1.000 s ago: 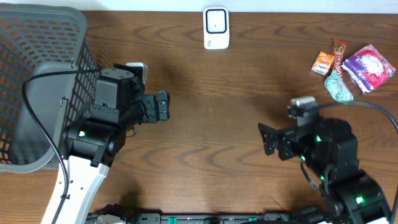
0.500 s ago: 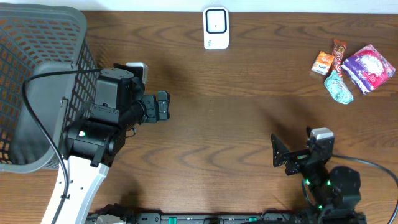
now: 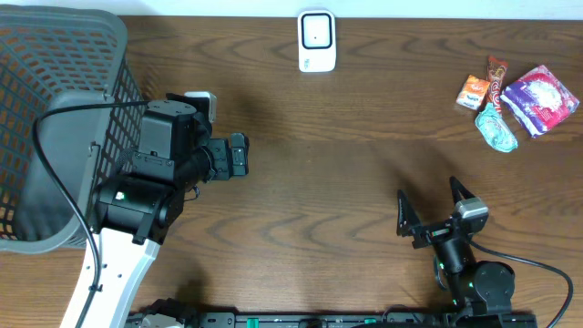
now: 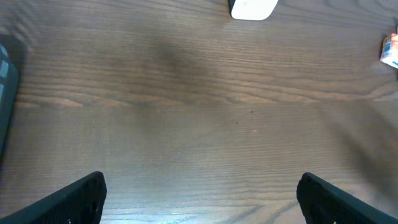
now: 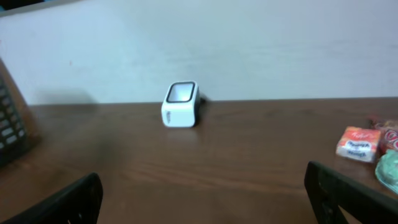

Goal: Scan the item barcode

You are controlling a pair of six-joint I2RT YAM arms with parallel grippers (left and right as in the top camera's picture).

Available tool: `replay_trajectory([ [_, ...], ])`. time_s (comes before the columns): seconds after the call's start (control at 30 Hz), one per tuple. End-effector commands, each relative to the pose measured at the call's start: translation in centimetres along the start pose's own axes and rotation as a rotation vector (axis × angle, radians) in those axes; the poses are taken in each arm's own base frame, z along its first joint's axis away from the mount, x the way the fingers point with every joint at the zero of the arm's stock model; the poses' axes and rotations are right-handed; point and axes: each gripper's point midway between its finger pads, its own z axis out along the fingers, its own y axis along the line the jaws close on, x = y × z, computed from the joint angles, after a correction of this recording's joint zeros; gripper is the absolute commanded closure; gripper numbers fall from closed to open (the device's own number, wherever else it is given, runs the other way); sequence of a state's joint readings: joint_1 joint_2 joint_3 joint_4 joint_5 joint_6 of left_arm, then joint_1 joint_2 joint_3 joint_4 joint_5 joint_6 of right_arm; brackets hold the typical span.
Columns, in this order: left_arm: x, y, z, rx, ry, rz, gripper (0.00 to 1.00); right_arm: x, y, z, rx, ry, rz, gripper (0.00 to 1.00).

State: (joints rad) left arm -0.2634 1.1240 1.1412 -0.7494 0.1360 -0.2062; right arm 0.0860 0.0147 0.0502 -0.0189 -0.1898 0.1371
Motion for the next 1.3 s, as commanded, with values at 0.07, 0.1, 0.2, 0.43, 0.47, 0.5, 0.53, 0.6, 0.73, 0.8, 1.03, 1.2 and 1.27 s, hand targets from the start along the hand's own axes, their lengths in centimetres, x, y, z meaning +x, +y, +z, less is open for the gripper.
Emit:
replay_trajectory([
  [0.07,-0.4,-0.1,-0.2,0.005,-0.01,0.004,0.02,0.4,-1.5,0.1,0.075,-0.034,-0.001,0.01],
  [0.1,-0.4,-0.1,-0.2,0.005,-0.01,0.004,0.02,0.5,-1.6,0.1,0.079,-0.027,0.0,0.01],
  [0.2,-0.4,-0.1,-0.2,0.005,-0.01,0.004,0.02,1.3,-1.8,0.1,0.091,0.004,-0.01,0.01],
  [0.43,-0.4,-0.1,-0.2,0.005,-0.01,0.004,0.02,3.0,-2.4,0.0,0.117,0.073,-0.021,0.01],
  [0.47,-0.4,-0.1,-0.2,0.005,-0.01,0.004,0.02,2.9,-2.6,0.0,0.125,0.072,-0.021,0.01],
  [0.5,-0.4,-0.1,-0.2,0.005,-0.01,0.004,0.02,2.9,-2.7,-0.1,0.13,0.071,-0.021,0.01],
  [0.53,-0.4,-0.1,-0.2,0.005,-0.01,0.004,0.02,2.9,-2.9,-0.1,0.138,0.071,-0.021,0.01],
  [0.6,-0.4,-0.1,-0.2,0.005,-0.01,0.004,0.02,2.9,-3.2,-0.1,0.158,0.069,-0.022,0.01],
  [0.73,-0.4,-0.1,-0.2,0.005,-0.011,0.004,0.02,2.9,-3.3,-0.1,0.162,0.073,-0.047,0.01],
  [0.8,-0.4,-0.1,-0.2,0.005,-0.01,0.004,0.02,2.9,-3.3,-0.1,0.159,0.074,-0.056,0.01],
  [1.03,-0.4,-0.1,-0.2,0.005,-0.01,0.004,0.02,2.9,-3.3,-0.1,0.158,0.077,-0.096,0.01],
  [1.2,-0.4,-0.1,-0.2,0.005,-0.01,0.004,0.02,2.8,-3.1,-0.1,0.147,0.074,-0.096,0.01],
  [1.27,-0.4,-0.1,-0.2,0.005,-0.01,0.004,0.02,2.8,-3.1,-0.1,0.148,0.074,-0.096,0.01],
])
